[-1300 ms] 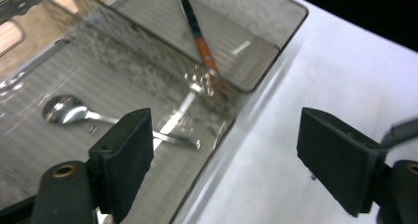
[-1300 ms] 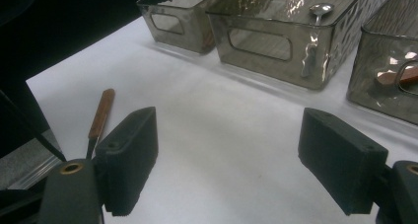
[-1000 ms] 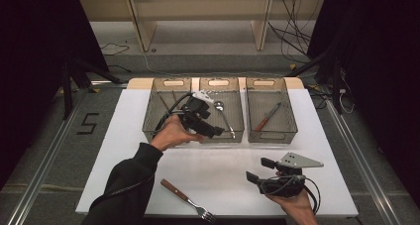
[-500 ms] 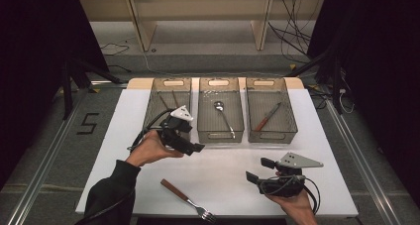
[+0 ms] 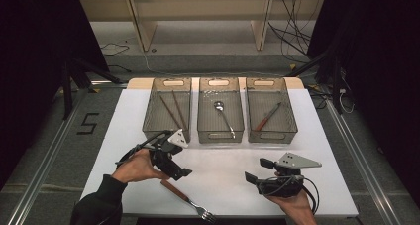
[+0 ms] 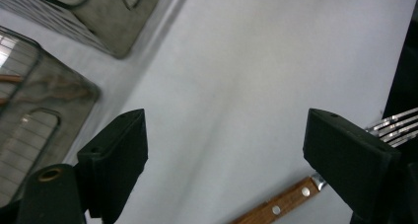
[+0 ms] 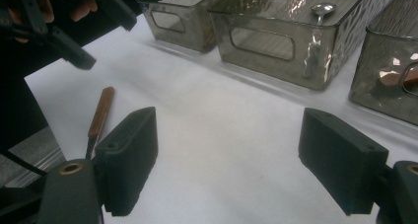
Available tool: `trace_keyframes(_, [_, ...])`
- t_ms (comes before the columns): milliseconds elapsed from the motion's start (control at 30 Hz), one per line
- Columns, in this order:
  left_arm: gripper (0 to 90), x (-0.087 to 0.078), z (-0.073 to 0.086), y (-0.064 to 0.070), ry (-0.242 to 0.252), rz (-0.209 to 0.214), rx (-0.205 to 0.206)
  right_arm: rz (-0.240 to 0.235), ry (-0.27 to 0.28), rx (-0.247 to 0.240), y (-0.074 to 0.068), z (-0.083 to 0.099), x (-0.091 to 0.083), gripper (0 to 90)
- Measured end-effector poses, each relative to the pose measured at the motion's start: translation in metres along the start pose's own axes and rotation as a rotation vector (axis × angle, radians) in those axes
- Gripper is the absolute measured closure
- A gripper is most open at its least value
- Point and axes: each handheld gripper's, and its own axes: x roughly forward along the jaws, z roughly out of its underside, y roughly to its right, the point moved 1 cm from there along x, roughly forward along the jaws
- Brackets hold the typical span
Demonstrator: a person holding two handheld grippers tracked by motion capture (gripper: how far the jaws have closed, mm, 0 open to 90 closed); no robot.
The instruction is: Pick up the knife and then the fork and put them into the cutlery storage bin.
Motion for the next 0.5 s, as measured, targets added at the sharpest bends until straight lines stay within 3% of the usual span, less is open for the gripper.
trace_keyframes(500, [17.0, 0.017, 0.021, 0.020, -0.149, 0.040, 0.101, 0.005, 0.002, -0.006, 0.000, -0.001, -0.001, 23.6])
